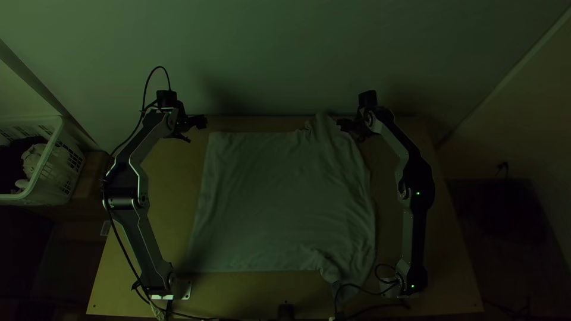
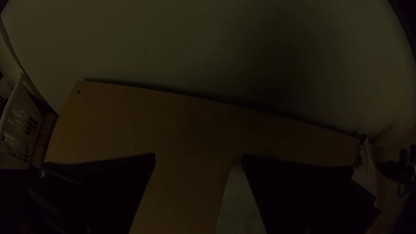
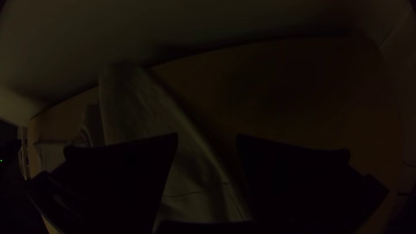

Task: Fold the t-shirt

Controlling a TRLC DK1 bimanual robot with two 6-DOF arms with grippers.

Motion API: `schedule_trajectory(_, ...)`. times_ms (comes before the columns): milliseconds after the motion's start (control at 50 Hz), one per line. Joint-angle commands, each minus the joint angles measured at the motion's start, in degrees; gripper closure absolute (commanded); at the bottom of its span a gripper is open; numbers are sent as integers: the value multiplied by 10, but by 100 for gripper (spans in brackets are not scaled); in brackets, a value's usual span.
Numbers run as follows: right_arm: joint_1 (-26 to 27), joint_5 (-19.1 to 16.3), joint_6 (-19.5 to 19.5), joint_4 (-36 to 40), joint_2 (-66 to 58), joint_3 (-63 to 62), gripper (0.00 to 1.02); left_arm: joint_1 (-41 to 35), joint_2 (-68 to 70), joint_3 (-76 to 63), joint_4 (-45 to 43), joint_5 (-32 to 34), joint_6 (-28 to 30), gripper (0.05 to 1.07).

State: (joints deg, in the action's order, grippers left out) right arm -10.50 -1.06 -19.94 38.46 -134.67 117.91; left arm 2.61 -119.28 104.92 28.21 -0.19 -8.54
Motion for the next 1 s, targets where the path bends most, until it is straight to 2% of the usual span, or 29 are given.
schedule_trajectory(0,-10,-3,-11,6,-21,14,48,-8,-9,16,4,4,6,11)
schedule_trajectory(80,-13,-3,-12,6,-30,17,50,-9,-13,20,4,4,6,11)
schedule_trajectory(120,-14,-3,-12,5,-33,20,60,-9,-15,21,4,4,6,11)
schedule_trajectory(200,-13,-5,-11,12,-45,26,91,-11,-17,26,4,4,6,11)
schedule_trajectory(240,-14,-6,-11,17,-50,29,100,-11,-19,28,4,4,6,11)
schedule_trajectory(560,-8,-6,-17,32,-53,31,100,-20,-54,67,33,4,12,11)
schedule_trajectory(700,-7,-6,-17,32,-50,33,100,-35,-62,63,49,4,26,31)
schedule_trajectory(980,-5,-6,-15,32,-50,38,100,-52,-76,60,67,4,36,32)
